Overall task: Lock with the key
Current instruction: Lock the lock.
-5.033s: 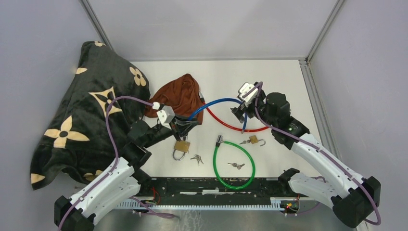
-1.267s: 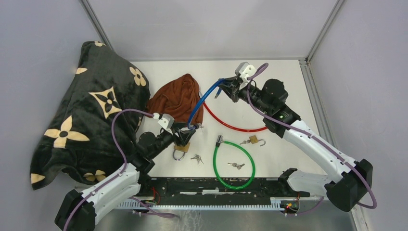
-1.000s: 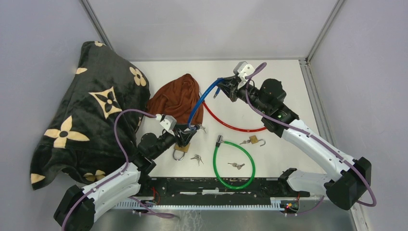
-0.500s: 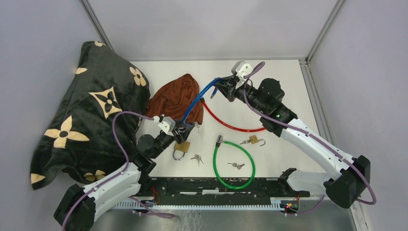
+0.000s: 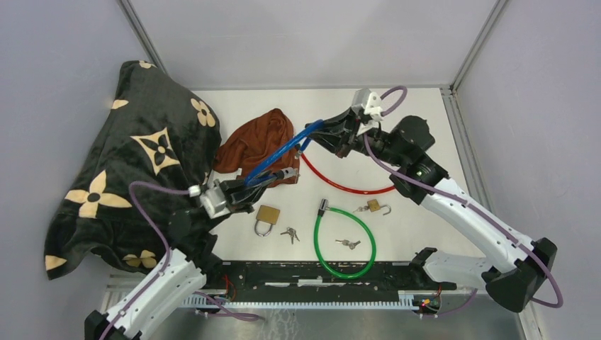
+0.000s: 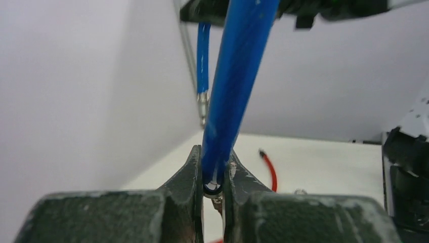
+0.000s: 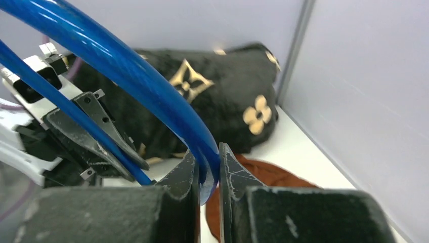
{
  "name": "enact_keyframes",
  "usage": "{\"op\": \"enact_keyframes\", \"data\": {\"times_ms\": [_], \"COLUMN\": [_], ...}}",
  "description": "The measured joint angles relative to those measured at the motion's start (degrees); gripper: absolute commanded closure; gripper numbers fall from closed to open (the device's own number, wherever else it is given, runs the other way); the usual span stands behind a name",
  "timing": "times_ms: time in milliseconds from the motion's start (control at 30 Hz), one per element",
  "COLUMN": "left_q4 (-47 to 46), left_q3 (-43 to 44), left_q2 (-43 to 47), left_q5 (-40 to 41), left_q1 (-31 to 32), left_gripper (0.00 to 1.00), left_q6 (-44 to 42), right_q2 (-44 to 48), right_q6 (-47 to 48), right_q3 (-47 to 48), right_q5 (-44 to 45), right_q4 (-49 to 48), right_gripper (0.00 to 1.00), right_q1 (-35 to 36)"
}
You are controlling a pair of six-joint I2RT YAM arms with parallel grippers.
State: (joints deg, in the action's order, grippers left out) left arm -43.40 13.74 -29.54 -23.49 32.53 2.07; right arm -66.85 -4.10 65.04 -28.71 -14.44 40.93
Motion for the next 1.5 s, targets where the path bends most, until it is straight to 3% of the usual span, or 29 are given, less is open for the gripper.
{"op": "enact_keyframes", "data": {"times_ms": [267,367,767,1500], "left_q4": [-8.3,-8.4,-8.5,-9.1], "left_q3": [5.9,5.9,5.9,4.5], "left_q2": [6.7,6.7,6.7,8.7], "left_q5": [-20.6,-23.9,-7.8,-2.1], "left_q1": [-3.3,-3.3,-3.3,-3.6], "left_gripper": [0.98,0.98,0.98,0.98], "left_q6": [-0.1,-0.3,8.4,10.5], "right_q2": [7.0,7.3,4.0,-0.5], "right_q6": [-9.8,-11.3,-13.4,-9.7], "right_q3": [-0.2,-0.5,-3.9,-3.9], "right_q5": [-9.8,-11.5,-9.5,-4.8], "right_q4": [-12.2,-14.8,-21.6,-23.6], "right_gripper": [1.0,1.0,1.0,1.0], "right_q1": [1.9,2.8,5.4,7.8]}}
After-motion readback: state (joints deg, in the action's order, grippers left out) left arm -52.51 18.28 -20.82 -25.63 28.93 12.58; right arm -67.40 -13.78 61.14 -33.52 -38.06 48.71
